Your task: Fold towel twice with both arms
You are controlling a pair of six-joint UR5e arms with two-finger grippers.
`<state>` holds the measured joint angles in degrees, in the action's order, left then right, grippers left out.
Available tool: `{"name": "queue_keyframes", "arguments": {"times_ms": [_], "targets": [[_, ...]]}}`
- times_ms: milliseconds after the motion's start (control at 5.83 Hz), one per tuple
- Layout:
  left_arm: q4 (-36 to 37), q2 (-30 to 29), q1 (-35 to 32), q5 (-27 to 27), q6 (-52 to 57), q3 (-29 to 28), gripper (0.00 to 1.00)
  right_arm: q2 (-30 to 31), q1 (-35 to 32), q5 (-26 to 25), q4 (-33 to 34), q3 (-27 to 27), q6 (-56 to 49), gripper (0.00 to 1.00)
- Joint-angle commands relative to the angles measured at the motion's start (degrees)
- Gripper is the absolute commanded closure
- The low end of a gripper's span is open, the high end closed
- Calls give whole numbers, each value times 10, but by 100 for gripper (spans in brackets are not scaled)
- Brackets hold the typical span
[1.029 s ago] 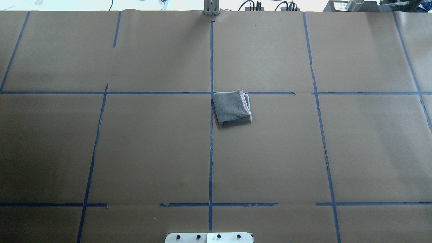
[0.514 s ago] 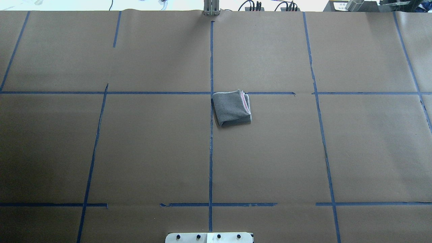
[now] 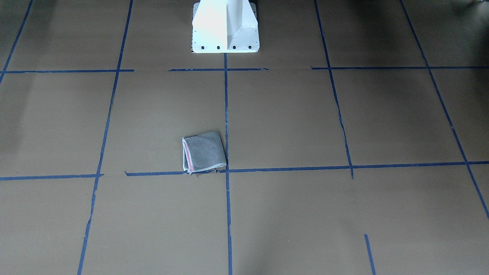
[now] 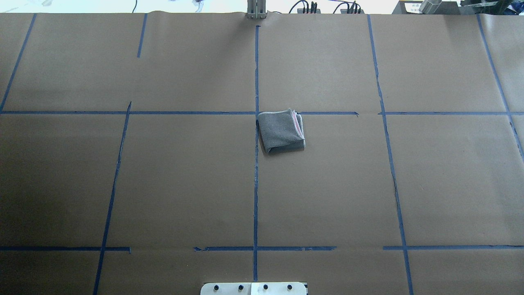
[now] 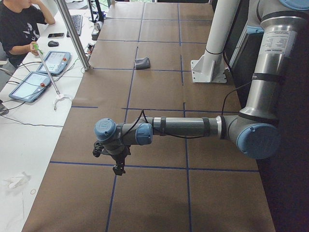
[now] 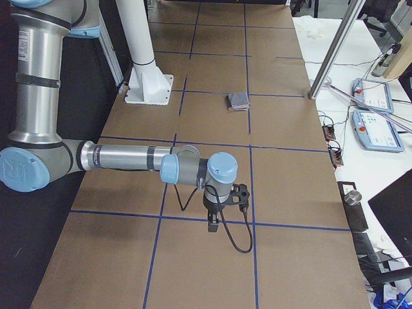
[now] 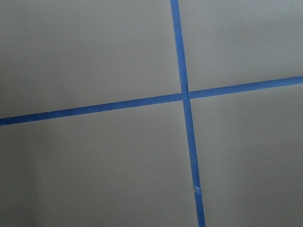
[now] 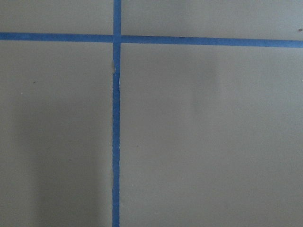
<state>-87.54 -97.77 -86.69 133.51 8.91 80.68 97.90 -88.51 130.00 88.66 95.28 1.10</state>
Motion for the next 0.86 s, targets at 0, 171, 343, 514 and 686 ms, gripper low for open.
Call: {"name": "queue_keyframes", "arguments": {"times_ms": [0,171,343,514,686], "targets": [[0,-2,0,-1,0,0,0,-16,11,-4,-17,-6,36,0],[0,-2,0,-1,0,0,0,-17,13,-5,-18,-3,35,0],[0,-2,0,-1,0,0,0,-18,16,-7,-18,2,34,0],[0,-2,0,-1,1,0,0,-18,15,-7,-18,4,35,0],[0,-2,0,-1,1,0,0,-17,16,-8,-18,5,34,0]]}}
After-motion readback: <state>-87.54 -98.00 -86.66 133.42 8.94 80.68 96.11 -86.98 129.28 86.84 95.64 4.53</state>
